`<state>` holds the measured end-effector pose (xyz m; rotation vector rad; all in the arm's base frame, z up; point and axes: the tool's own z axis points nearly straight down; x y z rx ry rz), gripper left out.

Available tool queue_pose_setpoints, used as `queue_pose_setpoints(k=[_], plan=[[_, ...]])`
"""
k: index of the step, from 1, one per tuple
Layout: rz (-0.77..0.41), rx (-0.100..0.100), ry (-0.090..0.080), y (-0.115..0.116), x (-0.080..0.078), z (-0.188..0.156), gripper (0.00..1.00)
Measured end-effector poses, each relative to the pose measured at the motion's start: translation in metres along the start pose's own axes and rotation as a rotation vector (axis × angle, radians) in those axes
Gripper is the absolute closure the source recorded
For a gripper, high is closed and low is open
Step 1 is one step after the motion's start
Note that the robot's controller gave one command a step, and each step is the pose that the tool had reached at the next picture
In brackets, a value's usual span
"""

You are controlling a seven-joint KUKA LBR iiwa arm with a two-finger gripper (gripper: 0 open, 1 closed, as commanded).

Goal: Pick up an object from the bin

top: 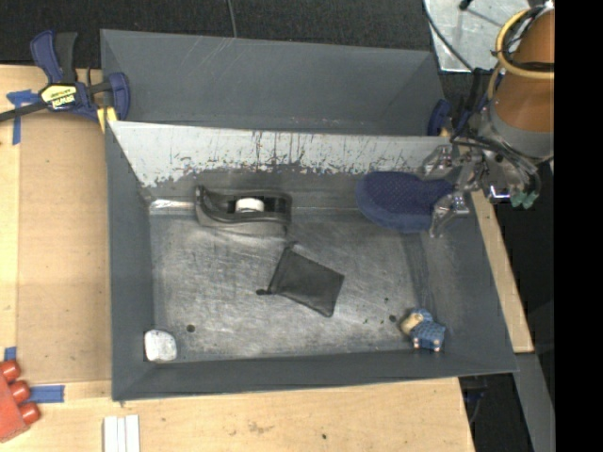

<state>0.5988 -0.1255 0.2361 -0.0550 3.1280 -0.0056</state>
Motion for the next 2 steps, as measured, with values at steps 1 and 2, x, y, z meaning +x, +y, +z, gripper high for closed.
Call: queue_pose_setpoints(k=[1,2], plan=[[-0.194,-0.006,0.014,0.034,0.016,0.066,1.00],[-0.240,-0.002,0.002,0.037,0.005,0.003,1.00]])
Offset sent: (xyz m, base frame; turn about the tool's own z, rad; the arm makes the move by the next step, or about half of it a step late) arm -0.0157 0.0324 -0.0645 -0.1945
